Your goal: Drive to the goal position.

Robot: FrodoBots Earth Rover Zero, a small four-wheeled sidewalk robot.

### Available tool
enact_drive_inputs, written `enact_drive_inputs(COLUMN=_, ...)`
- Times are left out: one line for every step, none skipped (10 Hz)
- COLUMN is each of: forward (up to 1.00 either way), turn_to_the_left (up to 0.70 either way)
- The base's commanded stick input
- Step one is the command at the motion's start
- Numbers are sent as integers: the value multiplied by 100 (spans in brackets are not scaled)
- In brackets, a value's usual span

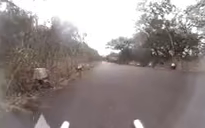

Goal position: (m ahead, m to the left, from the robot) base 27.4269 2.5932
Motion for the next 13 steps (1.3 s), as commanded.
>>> enact_drive_inputs(forward=50, turn_to_the_left=0)
enact_drive_inputs(forward=50, turn_to_the_left=0)
enact_drive_inputs(forward=50, turn_to_the_left=0)
enact_drive_inputs(forward=50, turn_to_the_left=0)
enact_drive_inputs(forward=50, turn_to_the_left=0)
enact_drive_inputs(forward=50, turn_to_the_left=0)
enact_drive_inputs(forward=50, turn_to_the_left=0)
enact_drive_inputs(forward=50, turn_to_the_left=0)
enact_drive_inputs(forward=50, turn_to_the_left=0)
enact_drive_inputs(forward=50, turn_to_the_left=0)
enact_drive_inputs(forward=50, turn_to_the_left=0)
enact_drive_inputs(forward=50, turn_to_the_left=0)
enact_drive_inputs(forward=50, turn_to_the_left=0)
